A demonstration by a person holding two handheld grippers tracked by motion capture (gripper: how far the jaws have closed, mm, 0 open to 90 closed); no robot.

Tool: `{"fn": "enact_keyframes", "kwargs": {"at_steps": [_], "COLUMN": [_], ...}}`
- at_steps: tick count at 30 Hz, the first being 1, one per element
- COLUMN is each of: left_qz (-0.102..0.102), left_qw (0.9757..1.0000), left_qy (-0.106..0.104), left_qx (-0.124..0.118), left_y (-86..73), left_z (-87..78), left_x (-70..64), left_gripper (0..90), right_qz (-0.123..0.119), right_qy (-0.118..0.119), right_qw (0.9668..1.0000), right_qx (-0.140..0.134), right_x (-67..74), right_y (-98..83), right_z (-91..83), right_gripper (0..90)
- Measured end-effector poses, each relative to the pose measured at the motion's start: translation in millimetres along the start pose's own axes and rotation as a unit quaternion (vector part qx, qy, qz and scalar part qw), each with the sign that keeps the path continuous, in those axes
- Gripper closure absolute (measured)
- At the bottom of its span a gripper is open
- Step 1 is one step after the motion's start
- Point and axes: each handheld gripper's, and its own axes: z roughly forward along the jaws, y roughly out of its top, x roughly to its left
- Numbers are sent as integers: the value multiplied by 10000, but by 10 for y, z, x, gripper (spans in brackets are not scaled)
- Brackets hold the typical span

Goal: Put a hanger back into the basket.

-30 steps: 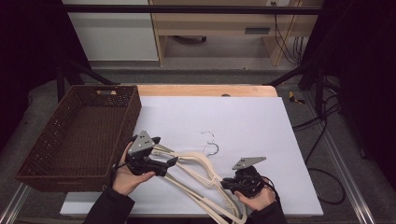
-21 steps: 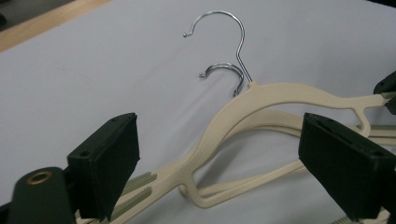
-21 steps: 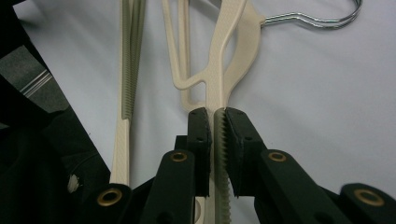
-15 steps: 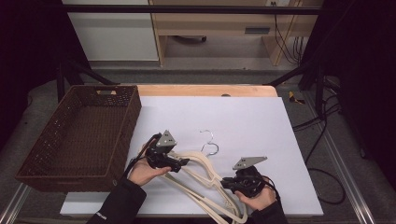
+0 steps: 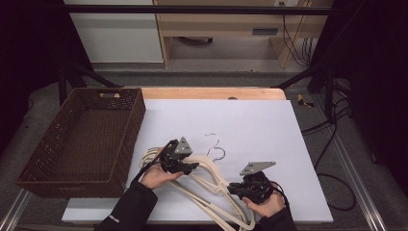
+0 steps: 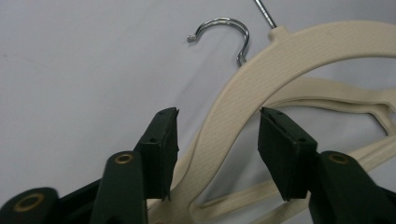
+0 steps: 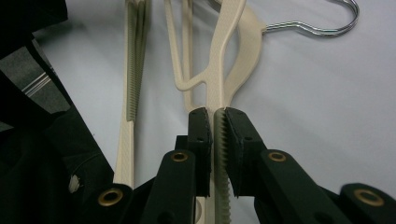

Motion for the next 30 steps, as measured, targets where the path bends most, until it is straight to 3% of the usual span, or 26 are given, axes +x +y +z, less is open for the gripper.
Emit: {"fn": "enact_keyframes", "kwargs": {"at_steps": [4, 6, 17, 25, 30], "left_qz": [200, 99, 324, 511, 581], "left_qw": [9997, 9999, 9994, 9983, 9978], "left_qy": [120, 99, 96, 205, 211], "left_qx": [59, 7, -41, -163, -230], "left_y": [16, 14, 16, -18, -20], "left_z": [-5, -19, -172, -286, -310], "left_x": [-30, -20, -45, -119, -148], "left_gripper": [576, 621, 648, 705, 740], "right_qz": [-3, -18, -54, -24, -188], "right_qy": [5, 6, 120, 112, 388], "right_qw": [10000, 10000, 9999, 9991, 9948], "right_qx": [6, -2, -59, -420, -924], "right_x": [-3, -2, -13, -59, -107], "right_y": [-2, -3, -2, 70, 360], "right_z": [-1, -9, -19, -18, 90], "right_gripper": [812, 812, 805, 592, 503]}}
